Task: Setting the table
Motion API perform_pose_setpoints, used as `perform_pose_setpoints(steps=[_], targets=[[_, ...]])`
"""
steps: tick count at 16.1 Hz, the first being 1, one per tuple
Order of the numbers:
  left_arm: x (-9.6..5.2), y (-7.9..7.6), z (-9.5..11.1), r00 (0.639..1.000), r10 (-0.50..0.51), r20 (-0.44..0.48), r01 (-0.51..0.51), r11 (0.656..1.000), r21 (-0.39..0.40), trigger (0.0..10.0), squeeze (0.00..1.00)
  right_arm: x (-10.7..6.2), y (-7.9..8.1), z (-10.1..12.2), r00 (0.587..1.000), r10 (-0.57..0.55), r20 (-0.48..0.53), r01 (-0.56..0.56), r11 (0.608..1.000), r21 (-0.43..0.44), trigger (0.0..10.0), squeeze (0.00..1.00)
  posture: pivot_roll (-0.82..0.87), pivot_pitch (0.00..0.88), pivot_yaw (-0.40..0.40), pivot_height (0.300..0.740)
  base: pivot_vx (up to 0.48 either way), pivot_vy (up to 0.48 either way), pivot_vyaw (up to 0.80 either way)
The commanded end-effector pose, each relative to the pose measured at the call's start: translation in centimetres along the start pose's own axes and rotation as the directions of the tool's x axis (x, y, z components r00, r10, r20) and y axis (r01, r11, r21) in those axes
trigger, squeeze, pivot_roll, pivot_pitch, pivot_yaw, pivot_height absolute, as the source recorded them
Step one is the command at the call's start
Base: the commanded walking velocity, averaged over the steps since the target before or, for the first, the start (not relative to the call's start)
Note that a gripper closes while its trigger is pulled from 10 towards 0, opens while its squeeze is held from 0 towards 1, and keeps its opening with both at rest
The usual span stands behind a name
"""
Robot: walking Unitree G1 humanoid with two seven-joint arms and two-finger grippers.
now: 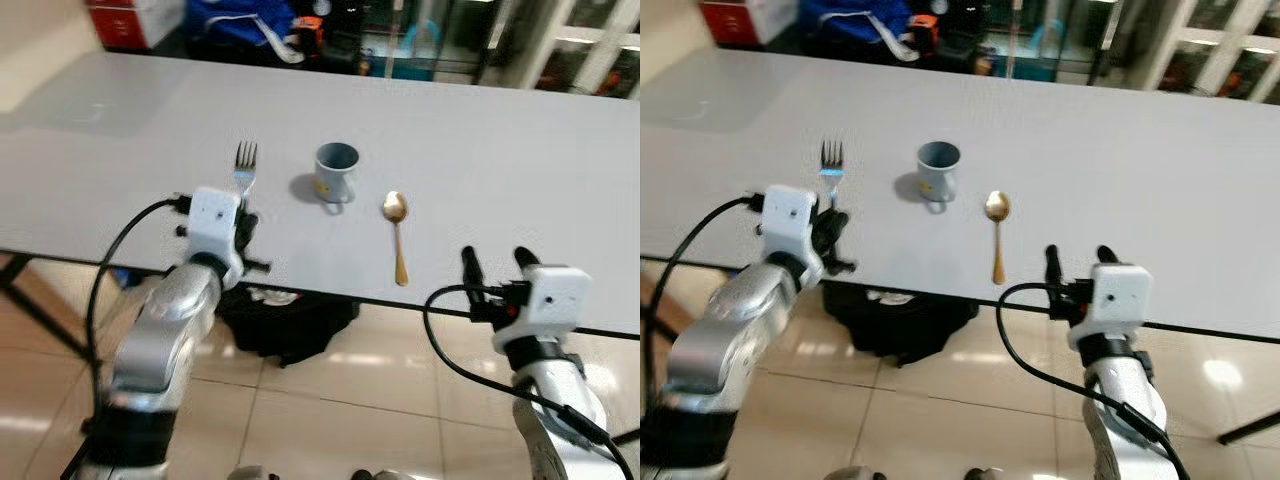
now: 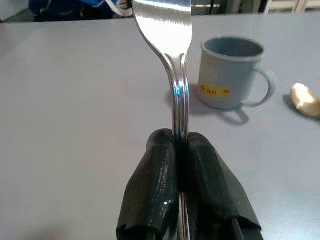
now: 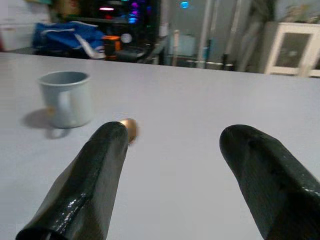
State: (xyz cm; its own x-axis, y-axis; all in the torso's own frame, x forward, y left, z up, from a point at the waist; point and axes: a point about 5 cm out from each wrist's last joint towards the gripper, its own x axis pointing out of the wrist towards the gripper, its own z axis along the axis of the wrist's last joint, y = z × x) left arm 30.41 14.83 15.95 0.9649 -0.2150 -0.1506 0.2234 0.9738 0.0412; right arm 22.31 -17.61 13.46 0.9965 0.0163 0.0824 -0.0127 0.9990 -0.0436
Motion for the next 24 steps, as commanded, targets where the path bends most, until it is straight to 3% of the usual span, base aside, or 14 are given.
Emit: perform_pose_setpoints(steps=[1, 5, 8, 12, 16, 19, 24], targets=[[1.4, -0.2, 0.3, 0.999, -0.018, -0.045, 0.017, 1.000, -0.020, 10.0, 0.00, 0.4, 0.5, 0.6, 0.999, 0.040, -0.003, -0.040, 0.999, 0.019, 10.0, 0.00, 0.04, 0.071, -0.005, 0.740, 0.000, 0.000, 0.00], [3.8, -1.0, 1.0, 0.991, -0.085, -0.103, 0.077, 0.994, -0.076, 10.0, 0.00, 1.0, 1.6, 1.5, 0.993, 0.116, -0.015, -0.114, 0.990, 0.078, 10.0, 0.00, 0.04, 0.075, -0.002, 0.740, 0.000, 0.000, 0.00], [5.4, -1.3, 0.6, 0.966, -0.116, -0.231, 0.089, 0.988, -0.123, 10.0, 0.00, 0.6, 3.3, 1.5, 0.965, 0.259, -0.050, -0.248, 0.954, 0.168, 10.0, 0.00, 0.04, 0.079, 0.005, 0.740, 0.000, 0.000, 0.00], [6.3, -1.7, -0.5, 0.929, -0.168, -0.330, 0.140, 0.984, -0.107, 10.0, 0.00, -0.3, 4.3, 1.0, 0.933, 0.350, -0.079, -0.339, 0.932, 0.128, 10.0, 0.00, 0.04, 0.090, 0.009, 0.740, 0.000, 0.000, 0.00], [7.6, -0.3, -0.1, 0.924, -0.128, -0.360, 0.103, 0.991, -0.089, 10.0, 0.00, -0.6, 4.7, 1.3, 0.918, 0.387, -0.084, -0.372, 0.916, 0.151, 10.0, 0.00, 0.04, 0.097, 0.013, 0.740, 0.000, 0.000, 0.00], [8.4, 1.3, 0.4, 0.918, -0.148, -0.369, 0.082, 0.979, -0.189, 10.0, 0.00, -0.5, 4.8, 1.7, 0.922, 0.380, -0.070, -0.365, 0.916, 0.165, 10.0, 0.00, 0.03, 0.110, 0.013, 0.740, 0.000, 0.000, 0.00], [8.6, 3.4, 1.0, 0.913, -0.134, -0.386, 0.076, 0.984, -0.162, 10.0, 0.00, -0.7, 5.3, 1.9, 0.920, 0.385, -0.074, -0.364, 0.909, 0.200, 10.0, 0.00, 0.02, 0.128, 0.013, 0.740, 0.000, 0.000, 0.00]])
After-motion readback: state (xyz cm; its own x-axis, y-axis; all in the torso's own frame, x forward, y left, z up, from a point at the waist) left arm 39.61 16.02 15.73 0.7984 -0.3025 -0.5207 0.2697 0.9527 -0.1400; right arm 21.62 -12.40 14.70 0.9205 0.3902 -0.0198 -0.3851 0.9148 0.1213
